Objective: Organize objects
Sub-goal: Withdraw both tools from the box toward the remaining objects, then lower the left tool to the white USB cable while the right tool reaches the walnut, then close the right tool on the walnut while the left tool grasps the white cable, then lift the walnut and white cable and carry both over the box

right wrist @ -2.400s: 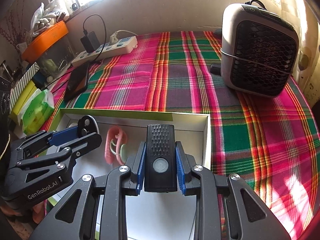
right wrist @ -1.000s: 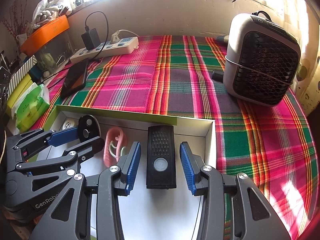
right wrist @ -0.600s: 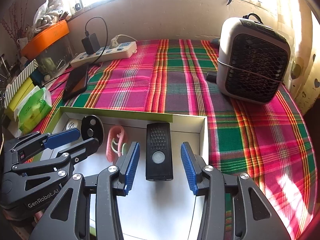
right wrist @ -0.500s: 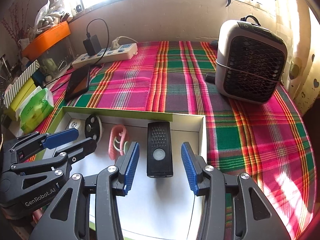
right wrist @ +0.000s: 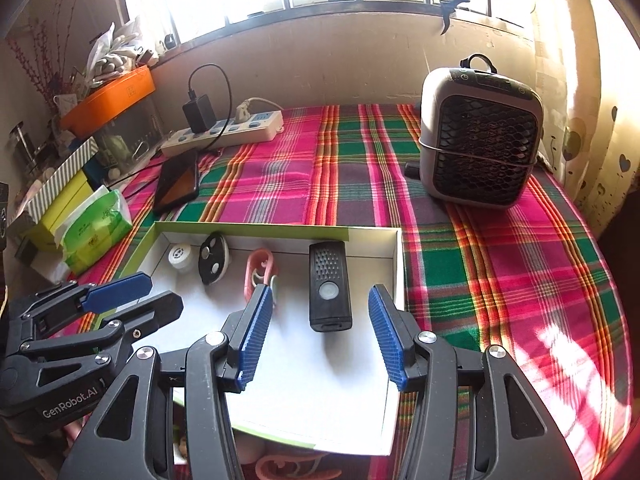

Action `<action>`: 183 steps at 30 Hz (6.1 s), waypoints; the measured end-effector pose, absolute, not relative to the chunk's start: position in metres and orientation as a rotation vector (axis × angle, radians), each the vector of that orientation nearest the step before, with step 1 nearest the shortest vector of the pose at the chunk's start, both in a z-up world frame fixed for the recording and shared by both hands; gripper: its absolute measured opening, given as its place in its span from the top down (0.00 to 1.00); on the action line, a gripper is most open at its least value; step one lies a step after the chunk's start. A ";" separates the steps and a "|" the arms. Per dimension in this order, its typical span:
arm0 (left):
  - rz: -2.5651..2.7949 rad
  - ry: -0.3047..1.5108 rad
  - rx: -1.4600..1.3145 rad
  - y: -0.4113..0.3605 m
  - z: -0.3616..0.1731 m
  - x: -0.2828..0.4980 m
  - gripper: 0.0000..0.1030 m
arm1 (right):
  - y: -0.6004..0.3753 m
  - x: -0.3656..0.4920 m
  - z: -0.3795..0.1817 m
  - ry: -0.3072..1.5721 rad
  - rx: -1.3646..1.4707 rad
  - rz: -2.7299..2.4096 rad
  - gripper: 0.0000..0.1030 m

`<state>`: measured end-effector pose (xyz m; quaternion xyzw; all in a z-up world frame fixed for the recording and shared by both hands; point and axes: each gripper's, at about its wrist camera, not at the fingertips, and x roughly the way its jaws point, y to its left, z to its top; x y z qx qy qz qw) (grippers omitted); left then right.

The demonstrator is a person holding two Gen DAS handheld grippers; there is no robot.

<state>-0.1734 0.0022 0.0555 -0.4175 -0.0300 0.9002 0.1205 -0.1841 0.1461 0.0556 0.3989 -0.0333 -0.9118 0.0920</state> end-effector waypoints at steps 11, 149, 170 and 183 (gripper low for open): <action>2.654 -0.127 -1.192 -0.010 0.060 -0.145 0.60 | 0.148 -0.164 0.070 -0.156 1.095 -2.711 0.50; 2.640 0.060 -1.226 -0.013 0.006 -0.054 0.87 | 0.114 -0.050 0.007 0.114 1.164 -2.567 0.66; 2.642 0.032 -1.207 -0.016 0.015 -0.055 0.87 | 0.113 -0.052 0.014 0.098 1.146 -2.568 0.67; 2.650 0.012 -1.186 -0.022 0.024 -0.057 0.90 | 0.112 -0.054 0.027 0.092 1.098 -2.577 0.67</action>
